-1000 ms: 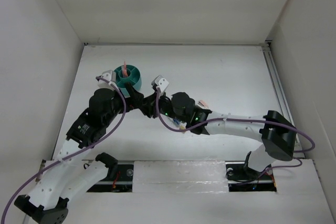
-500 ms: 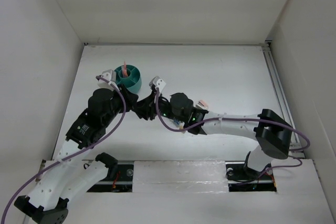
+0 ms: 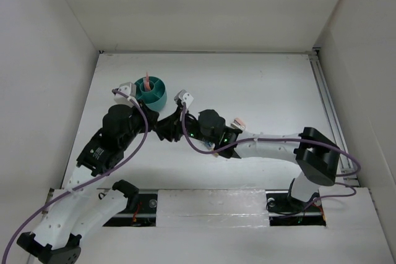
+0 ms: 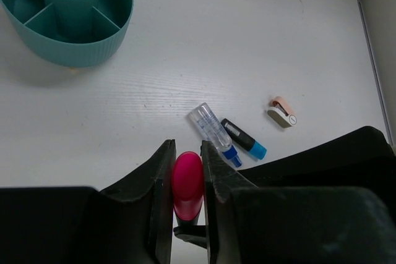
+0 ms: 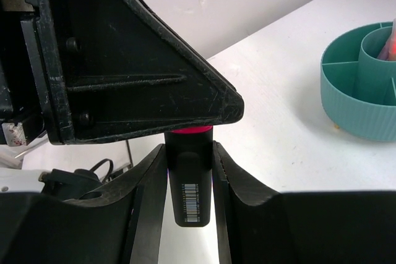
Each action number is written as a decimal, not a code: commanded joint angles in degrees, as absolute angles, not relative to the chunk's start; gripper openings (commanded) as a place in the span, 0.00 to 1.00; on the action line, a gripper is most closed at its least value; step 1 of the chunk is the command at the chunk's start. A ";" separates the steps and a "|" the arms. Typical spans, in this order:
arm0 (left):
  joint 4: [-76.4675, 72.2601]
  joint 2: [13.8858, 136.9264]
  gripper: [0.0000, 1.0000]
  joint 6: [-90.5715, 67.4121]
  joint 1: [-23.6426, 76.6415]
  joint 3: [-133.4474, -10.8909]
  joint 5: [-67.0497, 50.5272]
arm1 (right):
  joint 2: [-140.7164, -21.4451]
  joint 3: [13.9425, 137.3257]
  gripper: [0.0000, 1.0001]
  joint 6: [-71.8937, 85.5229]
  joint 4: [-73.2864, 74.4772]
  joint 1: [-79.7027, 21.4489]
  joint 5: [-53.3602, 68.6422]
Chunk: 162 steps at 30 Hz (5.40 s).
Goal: Sort the stationery into containers
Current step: Place the stationery in the storage box.
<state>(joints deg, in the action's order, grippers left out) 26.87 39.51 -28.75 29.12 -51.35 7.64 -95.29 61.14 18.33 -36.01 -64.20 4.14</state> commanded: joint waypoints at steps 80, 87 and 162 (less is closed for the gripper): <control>22.85 123.40 0.00 -32.34 19.60 -116.64 64.07 | -61.61 35.43 0.99 23.99 -28.83 -64.86 -7.48; 23.91 123.40 0.00 -36.21 19.60 -113.20 63.02 | -60.47 34.37 0.99 23.99 -28.83 -64.86 -7.47; 36.22 81.52 0.99 -41.57 22.76 -95.48 41.94 | -84.20 55.90 0.84 32.09 12.03 -50.81 -24.88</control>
<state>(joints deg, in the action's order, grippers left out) 35.68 86.59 -41.15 22.79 -102.54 48.47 -84.84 53.04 31.75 8.25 -52.84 -24.84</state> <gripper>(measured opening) 0.986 0.839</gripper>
